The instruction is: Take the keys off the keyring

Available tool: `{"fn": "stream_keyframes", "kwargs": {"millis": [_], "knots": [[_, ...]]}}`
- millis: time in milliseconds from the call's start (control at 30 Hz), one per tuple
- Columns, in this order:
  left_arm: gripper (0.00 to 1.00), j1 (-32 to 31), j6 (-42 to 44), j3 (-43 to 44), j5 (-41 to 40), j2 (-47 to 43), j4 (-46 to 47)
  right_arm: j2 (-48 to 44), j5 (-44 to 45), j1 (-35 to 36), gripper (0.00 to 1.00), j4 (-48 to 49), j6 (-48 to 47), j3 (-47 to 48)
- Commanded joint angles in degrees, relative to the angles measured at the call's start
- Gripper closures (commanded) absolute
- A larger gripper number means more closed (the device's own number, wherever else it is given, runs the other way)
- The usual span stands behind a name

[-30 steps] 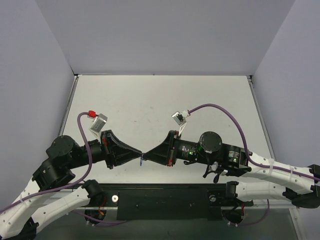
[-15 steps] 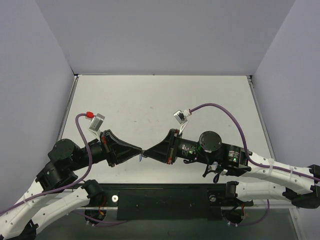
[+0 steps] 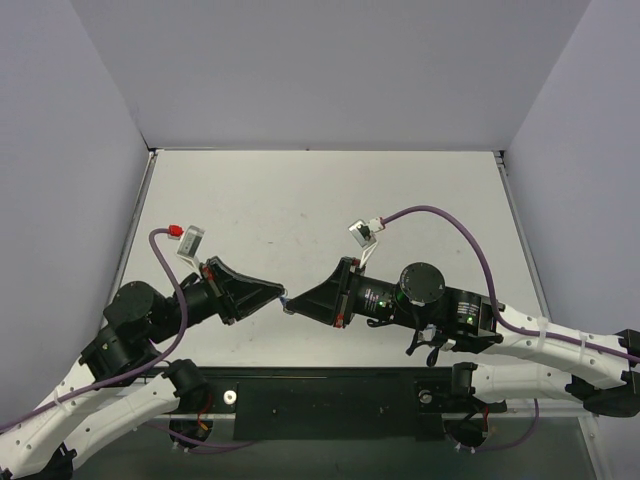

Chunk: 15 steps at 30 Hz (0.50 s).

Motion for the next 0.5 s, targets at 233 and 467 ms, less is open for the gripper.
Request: {"fn": "stream_keyframes", "kwargs": {"millis": [233, 467], "knots": [[1.00, 0.05, -1.17, 0.28, -2.52, -0.46, 3.70, -1.23, -0.70, 0.38, 1.00, 3.42, -0.07, 0.63], [1.00, 0.05, 1.38, 2.65, -4.79, -0.63, -2.52, -2.63, 1.23, 0.38, 1.00, 1.32, -0.16, -0.94]]}}
